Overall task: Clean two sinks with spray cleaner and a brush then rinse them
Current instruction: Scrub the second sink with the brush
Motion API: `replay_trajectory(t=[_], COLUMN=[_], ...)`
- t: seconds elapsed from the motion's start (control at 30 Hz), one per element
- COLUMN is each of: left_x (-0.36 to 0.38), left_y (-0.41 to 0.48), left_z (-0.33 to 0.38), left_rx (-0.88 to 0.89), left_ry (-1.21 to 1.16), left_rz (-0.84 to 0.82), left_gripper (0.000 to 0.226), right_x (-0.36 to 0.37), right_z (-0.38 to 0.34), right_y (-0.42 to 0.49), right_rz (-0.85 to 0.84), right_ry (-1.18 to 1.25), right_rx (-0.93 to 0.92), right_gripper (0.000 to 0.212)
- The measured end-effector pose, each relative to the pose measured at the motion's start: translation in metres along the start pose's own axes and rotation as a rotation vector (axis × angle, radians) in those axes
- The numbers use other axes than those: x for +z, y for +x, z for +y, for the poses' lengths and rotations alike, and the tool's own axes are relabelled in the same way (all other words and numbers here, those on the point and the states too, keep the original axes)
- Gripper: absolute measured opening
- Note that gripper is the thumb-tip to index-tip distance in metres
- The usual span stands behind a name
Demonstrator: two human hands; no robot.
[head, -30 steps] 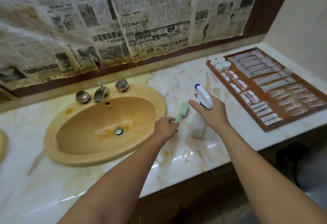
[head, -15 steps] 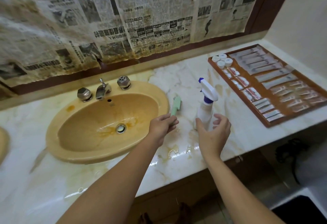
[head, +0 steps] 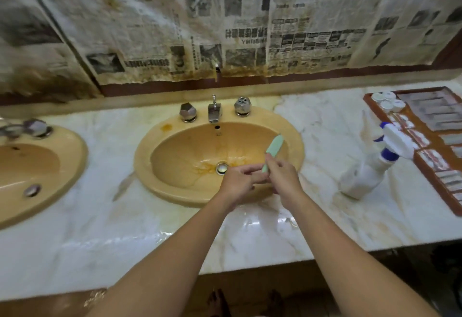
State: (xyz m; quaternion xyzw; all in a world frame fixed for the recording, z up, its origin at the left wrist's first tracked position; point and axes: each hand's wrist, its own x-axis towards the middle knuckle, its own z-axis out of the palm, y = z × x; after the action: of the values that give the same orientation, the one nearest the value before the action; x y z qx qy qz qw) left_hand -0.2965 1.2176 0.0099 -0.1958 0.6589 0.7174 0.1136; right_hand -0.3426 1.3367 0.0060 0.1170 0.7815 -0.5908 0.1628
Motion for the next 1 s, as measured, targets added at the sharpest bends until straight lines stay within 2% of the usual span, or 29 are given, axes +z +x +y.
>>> replay_trajectory(t=[0.07, 0.13, 0.2, 0.27, 0.33, 0.37, 0.43, 0.5, 0.57, 0.67, 0.73, 0.83, 0.87, 0.93, 0.97, 1.0], left_x=[-0.032, -0.066, -0.103, -0.141, -0.175, -0.189, -0.21, -0.219, -0.22, -0.217, -0.215, -0.215, -0.214, -0.213, -0.213, -0.213], left_y=[-0.004, -0.006, -0.005, -0.004, -0.003, -0.003, 0.0, 0.003, 0.003, 0.006, 0.007, 0.009, 0.009, 0.01, 0.01, 0.01], left_z=[-0.006, -0.016, -0.032, -0.056, -0.078, -0.086, -0.098, -0.106, -0.112, -0.114, -0.114, -0.113, -0.113, -0.112, -0.112, -0.112], left_rx=[0.04, 0.112, 0.198, 0.258, 0.223, 0.172, 0.072, 0.028, 0.021, 0.038, 0.054, 0.062, 0.059, 0.055, 0.054, 0.053], left_ry=[0.062, 0.243, 0.53, 0.76, 0.838, 0.814, 0.722, 0.731, 0.841, 0.971, 1.002, 1.024, 1.033, 1.041, 1.043, 1.047], left_rz=[0.025, 0.12, 0.326, 0.6, 0.817, 0.869, 0.891, 0.886, 0.883, 0.888, 0.883, 0.874, 0.873, 0.877, 0.879, 0.882], left_gripper=[0.027, 0.028, 0.041, 0.06, 0.073, 0.08, 0.093, 0.1, 0.102, 0.104, 0.104, 0.105, 0.105, 0.104, 0.104, 0.103], right_x=[0.029, 0.054, 0.071, 0.082, 0.088, 0.092, 0.1, 0.111, 0.124, 0.14, 0.15, 0.159, 0.161, 0.165, 0.167, 0.169], right_z=[-0.004, -0.006, -0.006, -0.005, -0.007, -0.008, -0.008, -0.005, -0.002, 0.0, 0.005, 0.01, 0.009, 0.007, 0.005, 0.003], right_y=[0.006, 0.017, 0.032, 0.05, 0.066, 0.073, 0.088, 0.105, 0.116, 0.131, 0.143, 0.163, 0.168, 0.18, 0.185, 0.191], right_rz=[-0.051, -0.108, -0.161, -0.228, -0.348, -0.417, -0.52, -0.571, -0.683, -0.859, -0.826, -0.571, -0.606, -0.806, -0.84, -0.797], right_ry=[-0.042, -0.071, -0.164, -0.413, -0.699, -0.822, -1.023, -1.117, -1.158, -1.24, -1.319, -1.387, -1.379, -1.38, -1.383, -1.367], right_rx=[0.023, 0.046, 0.03, -0.041, -0.09, -0.096, -0.126, -0.157, -0.14, -0.08, -0.164, -0.361, -0.365, -0.327, -0.335, -0.363], right_gripper=[0.042, 0.034, 0.027, 0.024, 0.025, 0.029, 0.043, 0.054, 0.051, 0.035, 0.036, 0.034, 0.034, 0.034, 0.034, 0.034])
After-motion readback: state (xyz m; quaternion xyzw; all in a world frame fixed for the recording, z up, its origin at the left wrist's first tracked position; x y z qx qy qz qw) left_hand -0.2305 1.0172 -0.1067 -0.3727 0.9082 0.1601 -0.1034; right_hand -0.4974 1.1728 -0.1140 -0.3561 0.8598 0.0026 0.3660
